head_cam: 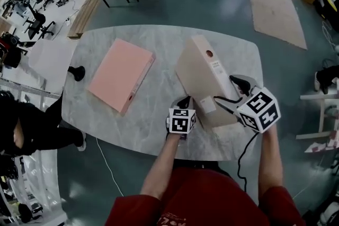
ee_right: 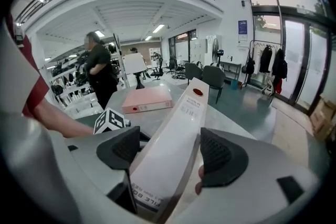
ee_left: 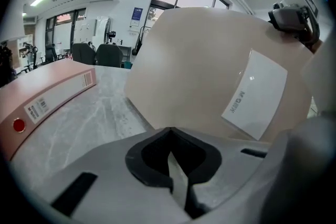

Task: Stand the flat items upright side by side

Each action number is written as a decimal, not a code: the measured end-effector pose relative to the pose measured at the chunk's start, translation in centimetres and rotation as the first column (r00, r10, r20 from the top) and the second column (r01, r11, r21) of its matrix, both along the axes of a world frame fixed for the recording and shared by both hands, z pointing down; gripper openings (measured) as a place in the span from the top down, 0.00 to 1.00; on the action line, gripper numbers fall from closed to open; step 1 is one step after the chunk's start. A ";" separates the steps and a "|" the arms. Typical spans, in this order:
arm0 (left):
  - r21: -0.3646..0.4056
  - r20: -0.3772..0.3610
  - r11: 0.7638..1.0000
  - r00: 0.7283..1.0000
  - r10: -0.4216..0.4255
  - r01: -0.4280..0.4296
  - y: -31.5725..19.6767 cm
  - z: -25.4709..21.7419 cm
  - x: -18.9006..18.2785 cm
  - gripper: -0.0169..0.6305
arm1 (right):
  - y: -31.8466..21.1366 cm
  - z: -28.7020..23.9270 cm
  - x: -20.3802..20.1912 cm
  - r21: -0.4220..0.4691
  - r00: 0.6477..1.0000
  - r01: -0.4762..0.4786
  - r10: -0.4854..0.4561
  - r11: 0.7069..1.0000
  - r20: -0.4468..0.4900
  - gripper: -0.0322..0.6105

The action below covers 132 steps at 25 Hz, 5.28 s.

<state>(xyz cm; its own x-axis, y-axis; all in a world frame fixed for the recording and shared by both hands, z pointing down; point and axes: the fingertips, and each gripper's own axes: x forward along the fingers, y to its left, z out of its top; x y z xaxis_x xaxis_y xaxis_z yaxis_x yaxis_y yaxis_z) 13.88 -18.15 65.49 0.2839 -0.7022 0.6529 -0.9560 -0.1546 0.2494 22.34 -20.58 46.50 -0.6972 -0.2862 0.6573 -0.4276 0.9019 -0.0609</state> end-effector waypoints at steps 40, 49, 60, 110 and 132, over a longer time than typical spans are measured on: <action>0.066 -0.073 0.985 0.983 0.167 -0.162 -0.4 -2.1 -3.4 0.97 | -2.5 2.4 -6.7 -0.043 0.907 -0.196 0.165 0.980 -0.388 0.41; 0.159 -0.107 0.981 0.986 0.130 -0.112 1.0 -6.0 -8.7 0.97 | -4.0 3.7 -7.8 -0.085 0.846 -0.316 0.240 0.945 -0.476 0.46; 0.243 -0.138 0.960 0.975 0.175 -0.138 -0.1 -10.4 -9.2 0.97 | -5.4 -1.4 -4.3 0.064 0.807 -0.550 0.550 0.833 -0.217 0.50; 0.496 0.151 0.862 0.988 0.031 -0.103 14.4 -21.6 -1.5 0.97 | 10.3 6.4 8.0 0.253 0.502 -0.861 0.815 0.440 0.290 0.52; 0.522 0.139 0.853 0.988 -0.063 -0.019 16.8 -21.0 -11.9 0.97 | 20.5 6.5 3.4 0.086 0.467 -0.879 0.811 0.469 0.352 0.42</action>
